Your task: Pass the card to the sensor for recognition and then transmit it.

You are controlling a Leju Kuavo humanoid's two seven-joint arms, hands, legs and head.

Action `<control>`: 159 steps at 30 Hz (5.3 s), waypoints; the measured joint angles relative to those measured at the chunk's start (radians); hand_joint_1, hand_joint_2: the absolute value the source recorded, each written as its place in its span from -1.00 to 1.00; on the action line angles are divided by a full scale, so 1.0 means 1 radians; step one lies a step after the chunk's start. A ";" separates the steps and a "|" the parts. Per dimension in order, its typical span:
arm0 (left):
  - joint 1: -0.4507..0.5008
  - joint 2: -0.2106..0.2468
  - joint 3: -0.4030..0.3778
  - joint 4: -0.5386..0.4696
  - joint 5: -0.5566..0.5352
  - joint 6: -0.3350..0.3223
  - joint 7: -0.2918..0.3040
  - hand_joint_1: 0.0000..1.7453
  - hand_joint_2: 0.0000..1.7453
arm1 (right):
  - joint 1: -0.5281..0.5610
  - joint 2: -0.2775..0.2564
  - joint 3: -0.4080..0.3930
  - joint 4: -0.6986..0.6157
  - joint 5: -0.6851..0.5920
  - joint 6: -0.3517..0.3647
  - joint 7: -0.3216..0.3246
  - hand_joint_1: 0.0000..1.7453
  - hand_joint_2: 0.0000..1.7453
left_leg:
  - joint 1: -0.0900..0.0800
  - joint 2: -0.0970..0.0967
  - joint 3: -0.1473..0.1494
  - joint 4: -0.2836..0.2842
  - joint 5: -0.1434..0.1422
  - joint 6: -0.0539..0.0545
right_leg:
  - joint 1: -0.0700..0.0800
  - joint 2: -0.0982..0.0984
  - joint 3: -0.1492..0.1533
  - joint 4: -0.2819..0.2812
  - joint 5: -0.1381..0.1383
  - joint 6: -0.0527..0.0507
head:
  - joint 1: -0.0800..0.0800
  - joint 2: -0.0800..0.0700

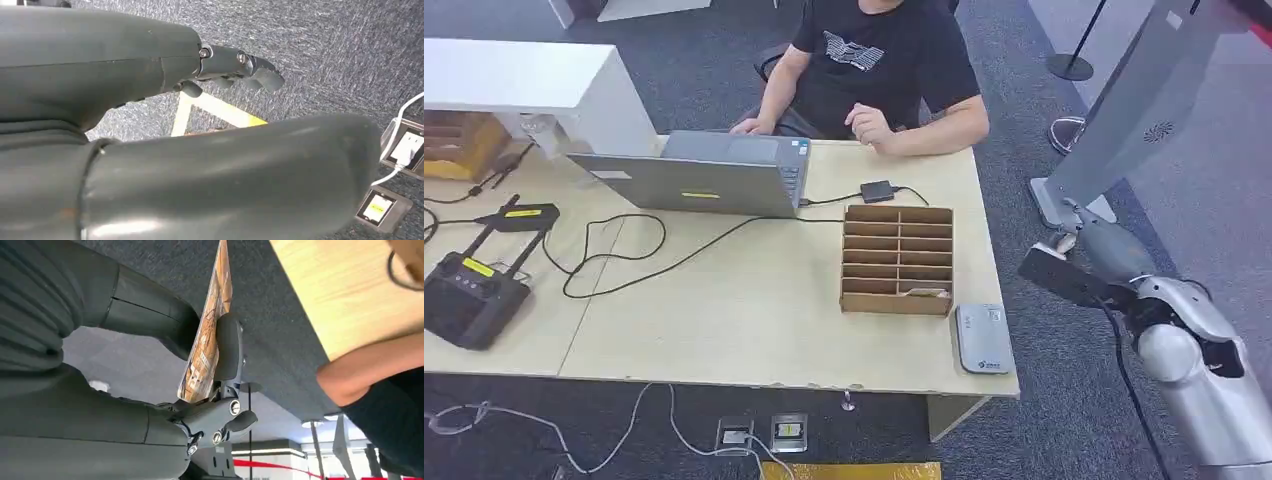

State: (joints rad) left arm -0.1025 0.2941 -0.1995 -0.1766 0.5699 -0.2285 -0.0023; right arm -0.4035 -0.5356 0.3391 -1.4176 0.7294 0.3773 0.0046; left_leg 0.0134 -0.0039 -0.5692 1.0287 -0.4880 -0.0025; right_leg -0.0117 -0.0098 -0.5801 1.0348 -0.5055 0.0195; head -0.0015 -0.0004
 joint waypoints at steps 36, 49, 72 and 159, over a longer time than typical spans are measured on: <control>-0.003 -0.009 0.000 0.004 0.035 0.048 0.023 -1.00 -1.00 | 0.231 0.163 0.063 0.038 -0.223 -0.145 -0.027 1.00 1.00 | 0.001 0.001 -0.001 0.000 0.000 -0.001 | 0.001 0.001 -0.001 0.000 -0.001 -0.001 | 0.001 0.000; -0.002 -0.011 0.000 0.004 0.040 0.092 0.060 -1.00 -1.00 | 0.256 0.216 0.148 0.099 -0.272 -0.220 -0.007 1.00 1.00 | 0.001 0.001 -0.001 0.000 -0.001 -0.001 | 0.001 0.001 -0.001 0.000 -0.001 -0.001 | 0.001 0.000; -0.002 -0.017 0.000 0.005 0.050 0.074 0.049 -1.00 -1.00 | 0.172 0.202 -0.001 -0.202 -0.298 -0.074 0.150 1.00 1.00 | 0.000 0.001 0.000 0.000 0.000 -0.001 | 0.000 0.002 -0.001 0.000 -0.001 -0.001 | 0.001 0.000; -0.002 -0.012 -0.010 0.006 0.066 0.060 0.055 -1.00 -1.00 | 0.253 0.198 -0.057 0.016 -0.082 -0.114 0.070 1.00 1.00 | 0.001 0.001 -0.001 0.000 -0.001 -0.001 | 0.001 0.002 -0.002 0.000 -0.001 -0.001 | 0.001 0.000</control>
State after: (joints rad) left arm -0.1043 0.2823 -0.2090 -0.1709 0.6363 -0.1682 0.0523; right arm -0.1509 -0.3380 0.2823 -1.4015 0.6470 0.2628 0.0744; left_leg 0.0140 -0.0030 -0.5706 1.0283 -0.4886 -0.0036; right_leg -0.0111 -0.0075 -0.5823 1.0350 -0.5068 0.0182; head -0.0004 -0.0004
